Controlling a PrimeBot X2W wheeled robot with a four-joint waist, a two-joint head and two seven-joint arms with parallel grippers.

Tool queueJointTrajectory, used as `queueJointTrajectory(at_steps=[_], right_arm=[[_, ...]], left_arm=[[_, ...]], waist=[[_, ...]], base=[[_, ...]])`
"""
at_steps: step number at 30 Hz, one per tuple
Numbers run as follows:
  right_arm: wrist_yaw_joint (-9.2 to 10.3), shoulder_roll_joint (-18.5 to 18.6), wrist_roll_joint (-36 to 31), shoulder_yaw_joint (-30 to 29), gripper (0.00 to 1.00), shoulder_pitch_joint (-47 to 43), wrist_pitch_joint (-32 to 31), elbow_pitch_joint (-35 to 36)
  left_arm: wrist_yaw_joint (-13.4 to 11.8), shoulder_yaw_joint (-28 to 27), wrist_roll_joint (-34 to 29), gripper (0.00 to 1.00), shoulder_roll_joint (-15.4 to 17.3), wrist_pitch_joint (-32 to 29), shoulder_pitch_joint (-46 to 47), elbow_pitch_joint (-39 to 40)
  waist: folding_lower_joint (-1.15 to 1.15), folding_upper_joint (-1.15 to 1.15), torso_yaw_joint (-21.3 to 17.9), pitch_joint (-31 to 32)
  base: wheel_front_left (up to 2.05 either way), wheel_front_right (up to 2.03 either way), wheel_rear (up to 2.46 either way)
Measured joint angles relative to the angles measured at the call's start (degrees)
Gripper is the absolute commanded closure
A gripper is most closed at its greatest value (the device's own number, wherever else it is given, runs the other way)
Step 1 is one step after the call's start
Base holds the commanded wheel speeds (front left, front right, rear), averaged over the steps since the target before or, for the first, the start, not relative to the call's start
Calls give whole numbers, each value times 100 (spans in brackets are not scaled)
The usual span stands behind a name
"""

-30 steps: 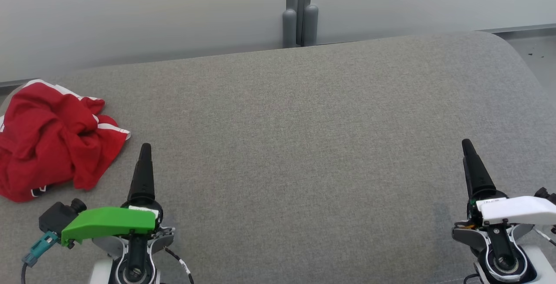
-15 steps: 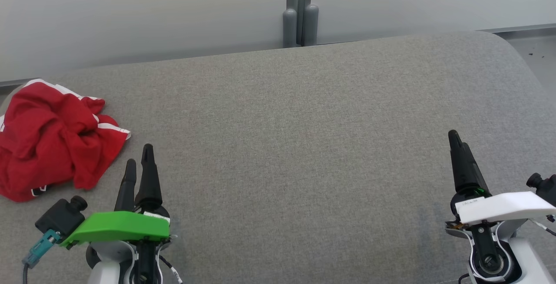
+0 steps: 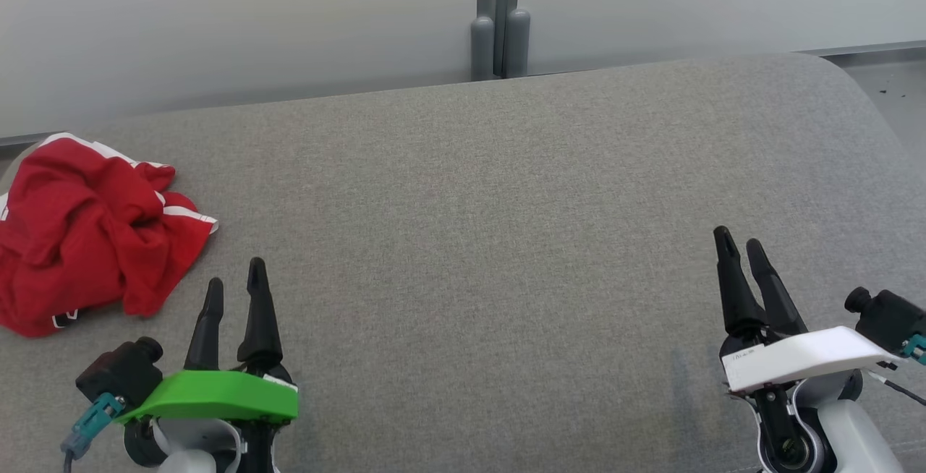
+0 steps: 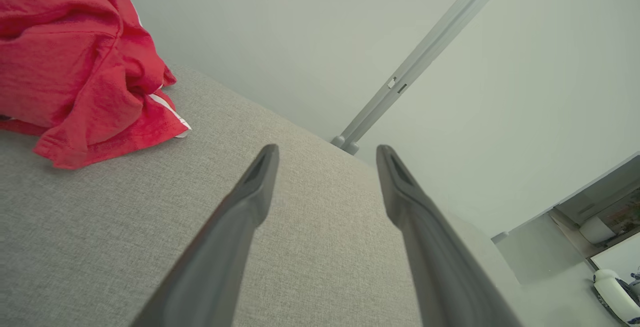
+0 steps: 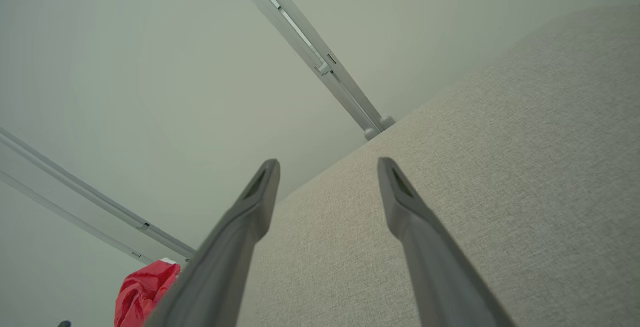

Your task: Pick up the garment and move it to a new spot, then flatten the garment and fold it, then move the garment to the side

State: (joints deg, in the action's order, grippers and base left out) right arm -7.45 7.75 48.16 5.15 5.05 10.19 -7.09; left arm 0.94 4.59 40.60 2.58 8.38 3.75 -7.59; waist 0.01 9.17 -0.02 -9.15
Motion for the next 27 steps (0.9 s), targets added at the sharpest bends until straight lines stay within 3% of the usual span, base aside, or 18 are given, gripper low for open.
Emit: queueJointTrajectory(at_steps=[27], right_arm=[[-1, -226, -1984, -5, 0, -3, 205, -204]], left_arm=[[-102, -91, -1736, 0, 5, 305, -328, 107]], waist=[[0, 0, 13, 8]], base=[[0, 0, 0]])
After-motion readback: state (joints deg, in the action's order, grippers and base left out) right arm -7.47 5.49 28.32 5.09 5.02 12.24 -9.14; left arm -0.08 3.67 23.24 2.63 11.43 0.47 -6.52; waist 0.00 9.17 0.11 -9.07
